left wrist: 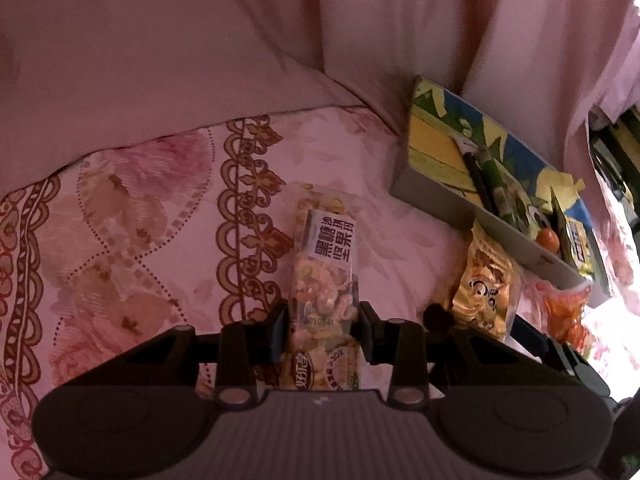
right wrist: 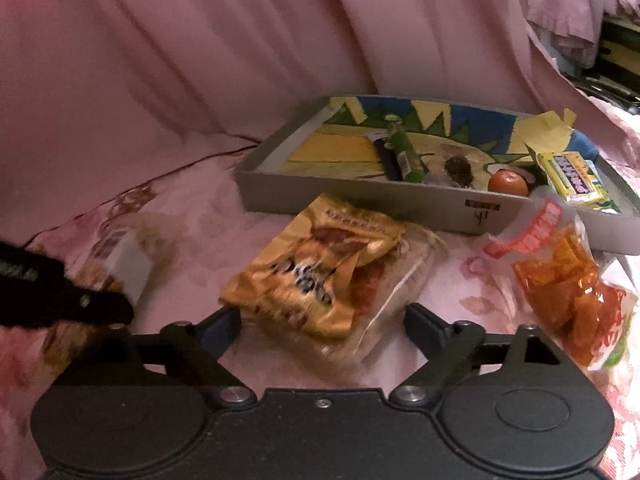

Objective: Organize snacks
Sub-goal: 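Lower the right gripper onto the clear rice-cracker packet with red print, then close the right gripper on the rice-cracker packet and lift it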

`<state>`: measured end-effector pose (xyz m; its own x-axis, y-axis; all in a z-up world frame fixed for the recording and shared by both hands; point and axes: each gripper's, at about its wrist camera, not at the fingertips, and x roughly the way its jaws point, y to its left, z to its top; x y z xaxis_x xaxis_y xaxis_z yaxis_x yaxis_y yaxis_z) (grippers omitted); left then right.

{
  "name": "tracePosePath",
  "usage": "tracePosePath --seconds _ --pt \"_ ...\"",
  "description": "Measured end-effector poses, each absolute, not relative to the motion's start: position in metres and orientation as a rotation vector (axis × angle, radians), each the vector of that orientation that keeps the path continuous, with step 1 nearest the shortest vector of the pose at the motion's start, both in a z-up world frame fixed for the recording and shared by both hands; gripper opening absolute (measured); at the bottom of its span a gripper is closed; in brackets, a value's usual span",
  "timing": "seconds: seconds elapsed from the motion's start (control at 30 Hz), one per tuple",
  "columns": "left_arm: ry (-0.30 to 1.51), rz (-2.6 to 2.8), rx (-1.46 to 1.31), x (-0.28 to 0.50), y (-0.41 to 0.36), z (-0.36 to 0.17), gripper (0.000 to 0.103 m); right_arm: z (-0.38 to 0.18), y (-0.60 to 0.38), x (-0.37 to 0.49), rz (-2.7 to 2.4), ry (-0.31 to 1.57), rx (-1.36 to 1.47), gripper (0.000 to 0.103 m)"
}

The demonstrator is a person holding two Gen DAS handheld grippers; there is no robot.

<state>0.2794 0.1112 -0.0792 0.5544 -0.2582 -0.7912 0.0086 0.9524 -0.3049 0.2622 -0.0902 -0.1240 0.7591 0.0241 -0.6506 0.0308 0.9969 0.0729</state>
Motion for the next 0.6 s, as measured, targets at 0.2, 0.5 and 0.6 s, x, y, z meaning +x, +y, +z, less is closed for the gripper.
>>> tracePosePath --seconds 0.2,0.5,0.6 --pt "0.958 -0.17 -0.304 0.28 0.112 -0.077 0.04 -0.131 -0.088 0.264 -0.04 0.694 0.062 0.094" --pt "0.953 -0.189 -0.307 0.276 0.11 -0.073 0.04 -0.127 -0.108 0.246 0.057 0.692 0.009 0.068" --pt "0.954 -0.196 -0.307 0.275 0.108 -0.073 0.04 -0.126 -0.119 0.241 0.061 0.702 0.006 0.066"
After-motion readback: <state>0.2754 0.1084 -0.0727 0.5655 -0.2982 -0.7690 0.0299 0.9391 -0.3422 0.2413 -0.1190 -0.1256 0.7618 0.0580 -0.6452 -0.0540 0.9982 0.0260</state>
